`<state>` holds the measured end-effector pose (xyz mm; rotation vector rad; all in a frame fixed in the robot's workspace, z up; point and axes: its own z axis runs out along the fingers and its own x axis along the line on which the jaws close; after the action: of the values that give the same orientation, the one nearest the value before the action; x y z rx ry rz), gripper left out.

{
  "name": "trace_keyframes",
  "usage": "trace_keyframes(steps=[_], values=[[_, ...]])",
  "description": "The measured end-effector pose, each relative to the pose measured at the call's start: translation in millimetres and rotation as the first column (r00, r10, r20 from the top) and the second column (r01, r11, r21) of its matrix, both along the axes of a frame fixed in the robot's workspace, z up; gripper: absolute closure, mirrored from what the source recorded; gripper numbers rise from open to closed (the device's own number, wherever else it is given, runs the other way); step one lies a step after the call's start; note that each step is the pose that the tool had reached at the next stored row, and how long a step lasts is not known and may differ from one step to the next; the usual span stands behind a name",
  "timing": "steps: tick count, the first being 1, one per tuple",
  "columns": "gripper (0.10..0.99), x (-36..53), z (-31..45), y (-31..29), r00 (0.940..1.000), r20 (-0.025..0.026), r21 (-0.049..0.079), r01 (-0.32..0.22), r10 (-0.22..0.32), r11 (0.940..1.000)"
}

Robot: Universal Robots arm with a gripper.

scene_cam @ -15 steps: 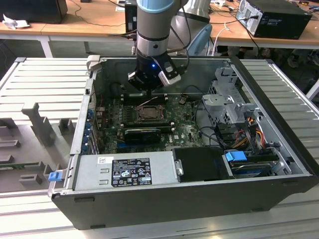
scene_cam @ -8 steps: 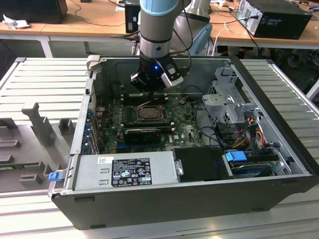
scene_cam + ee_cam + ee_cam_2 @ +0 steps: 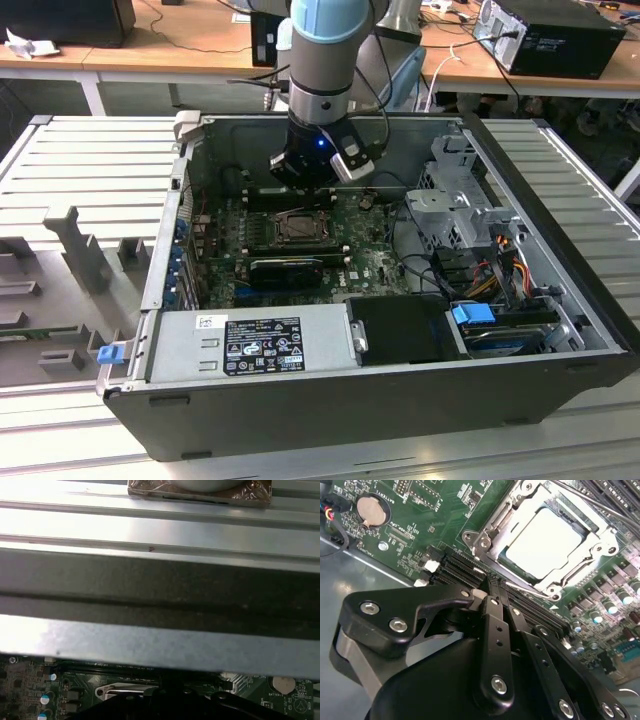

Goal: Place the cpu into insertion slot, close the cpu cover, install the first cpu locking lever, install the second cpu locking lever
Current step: 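Install the first cpu locking lever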

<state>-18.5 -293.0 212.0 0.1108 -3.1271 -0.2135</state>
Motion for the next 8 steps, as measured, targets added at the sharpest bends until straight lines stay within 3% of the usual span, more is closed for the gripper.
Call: trace_keyframes(steps=[8], values=[[0.98, 0.5, -4.3, -0.7, 0.9993, 0.0, -0.001, 0.037, -0.037, 0.9993]])
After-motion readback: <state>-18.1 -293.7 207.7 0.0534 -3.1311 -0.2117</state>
